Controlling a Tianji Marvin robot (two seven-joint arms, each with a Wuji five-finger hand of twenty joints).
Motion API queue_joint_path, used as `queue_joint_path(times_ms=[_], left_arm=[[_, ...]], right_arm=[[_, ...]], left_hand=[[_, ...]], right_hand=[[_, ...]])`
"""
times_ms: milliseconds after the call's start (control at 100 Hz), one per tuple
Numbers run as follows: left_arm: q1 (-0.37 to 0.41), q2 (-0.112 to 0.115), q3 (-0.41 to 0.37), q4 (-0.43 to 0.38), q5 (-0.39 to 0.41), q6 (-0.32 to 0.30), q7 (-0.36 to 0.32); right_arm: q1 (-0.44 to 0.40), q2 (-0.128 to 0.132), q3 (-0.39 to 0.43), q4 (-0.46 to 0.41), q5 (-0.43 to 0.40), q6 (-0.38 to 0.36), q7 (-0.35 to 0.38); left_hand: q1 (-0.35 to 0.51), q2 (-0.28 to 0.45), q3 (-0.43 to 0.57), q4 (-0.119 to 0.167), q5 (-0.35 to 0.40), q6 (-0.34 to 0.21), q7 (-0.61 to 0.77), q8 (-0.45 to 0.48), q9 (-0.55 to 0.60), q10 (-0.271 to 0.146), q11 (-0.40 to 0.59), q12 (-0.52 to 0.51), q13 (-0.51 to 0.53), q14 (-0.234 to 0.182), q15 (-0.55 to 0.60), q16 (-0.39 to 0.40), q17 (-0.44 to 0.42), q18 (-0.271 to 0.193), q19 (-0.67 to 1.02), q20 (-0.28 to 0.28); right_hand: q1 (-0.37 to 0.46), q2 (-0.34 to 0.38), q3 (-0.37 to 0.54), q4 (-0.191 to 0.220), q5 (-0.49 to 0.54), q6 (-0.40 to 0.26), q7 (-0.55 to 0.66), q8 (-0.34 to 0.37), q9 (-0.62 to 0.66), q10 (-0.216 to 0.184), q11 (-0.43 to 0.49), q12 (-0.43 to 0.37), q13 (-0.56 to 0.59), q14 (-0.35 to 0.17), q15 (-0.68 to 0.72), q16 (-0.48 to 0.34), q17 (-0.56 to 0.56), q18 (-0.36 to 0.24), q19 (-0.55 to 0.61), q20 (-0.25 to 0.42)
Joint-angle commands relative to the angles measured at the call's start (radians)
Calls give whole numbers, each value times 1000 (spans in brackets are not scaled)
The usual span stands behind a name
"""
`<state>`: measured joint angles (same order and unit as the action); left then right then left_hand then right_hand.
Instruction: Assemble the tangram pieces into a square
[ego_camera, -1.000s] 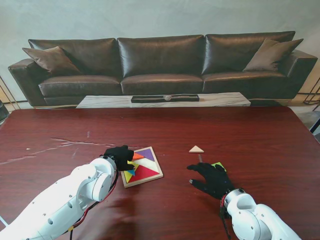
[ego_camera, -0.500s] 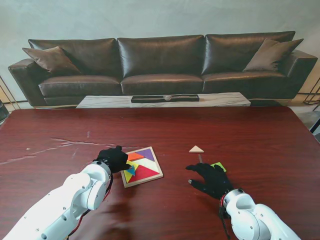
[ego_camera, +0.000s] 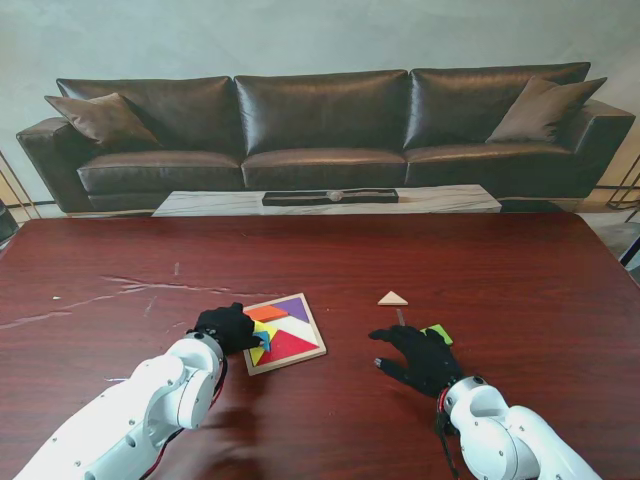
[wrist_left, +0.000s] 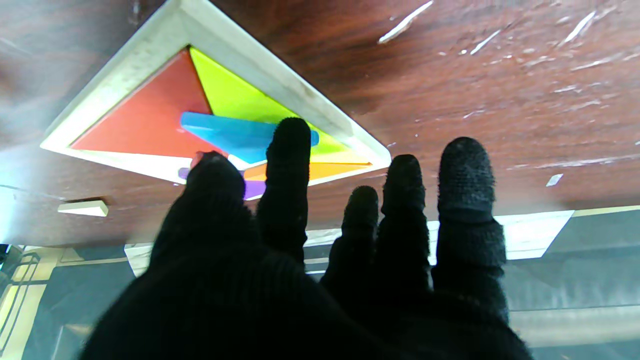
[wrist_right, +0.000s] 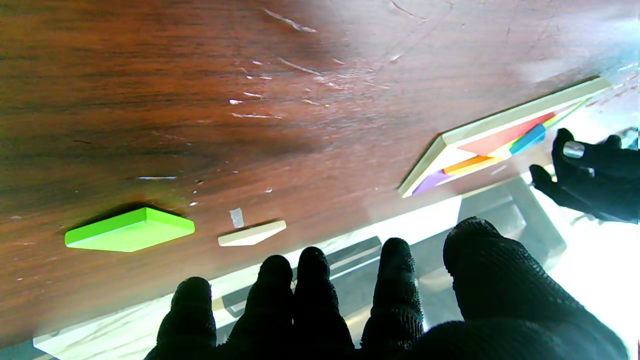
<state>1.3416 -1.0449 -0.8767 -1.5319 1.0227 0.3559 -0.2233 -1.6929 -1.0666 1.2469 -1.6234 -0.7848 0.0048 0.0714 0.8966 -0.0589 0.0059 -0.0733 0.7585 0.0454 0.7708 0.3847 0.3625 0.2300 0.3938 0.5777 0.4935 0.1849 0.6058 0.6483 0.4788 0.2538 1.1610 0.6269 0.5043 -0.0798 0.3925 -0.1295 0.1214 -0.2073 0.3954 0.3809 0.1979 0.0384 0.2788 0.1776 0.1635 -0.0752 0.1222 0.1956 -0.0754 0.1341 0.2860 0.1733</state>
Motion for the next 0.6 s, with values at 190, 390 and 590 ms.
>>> queue_joint_path(times_ms=[190,390,590], left_arm=[[-25,-4,22,33,-11,10,11],[-40,-8,35,49,-23,15,28],[-61,-11,58,73,-45,18,42]], right_arm=[[-11,-1,4,-4,-4,-2,1],[-11,-1,5,-4,-4,-2,2],[-14,-1,9,-6,-3,-1,4]], left_hand=[[44,35,-12,44,11,29,-67,-30,14,-20,-12,-14,-29,18,-24,-6,-10,29,4,29],[44,31,-12,45,-17,37,-105,-41,7,-15,-16,-16,-34,16,-28,-7,-15,28,2,30],[41,31,-12,45,-45,51,-141,-49,0,-8,-23,-18,-37,16,-31,-8,-22,31,2,34]], right_hand=[[5,23,-25,22,-31,-24,-9,19,-20,-3,-18,-8,-28,-27,-8,6,-3,-1,-32,24],[5,24,-25,22,-31,-24,-9,19,-20,-4,-17,-8,-27,-27,-8,6,-2,-1,-36,29],[5,24,-26,22,-31,-23,-6,20,-20,-4,-16,-7,-28,-26,-8,6,-1,-1,-41,33]])
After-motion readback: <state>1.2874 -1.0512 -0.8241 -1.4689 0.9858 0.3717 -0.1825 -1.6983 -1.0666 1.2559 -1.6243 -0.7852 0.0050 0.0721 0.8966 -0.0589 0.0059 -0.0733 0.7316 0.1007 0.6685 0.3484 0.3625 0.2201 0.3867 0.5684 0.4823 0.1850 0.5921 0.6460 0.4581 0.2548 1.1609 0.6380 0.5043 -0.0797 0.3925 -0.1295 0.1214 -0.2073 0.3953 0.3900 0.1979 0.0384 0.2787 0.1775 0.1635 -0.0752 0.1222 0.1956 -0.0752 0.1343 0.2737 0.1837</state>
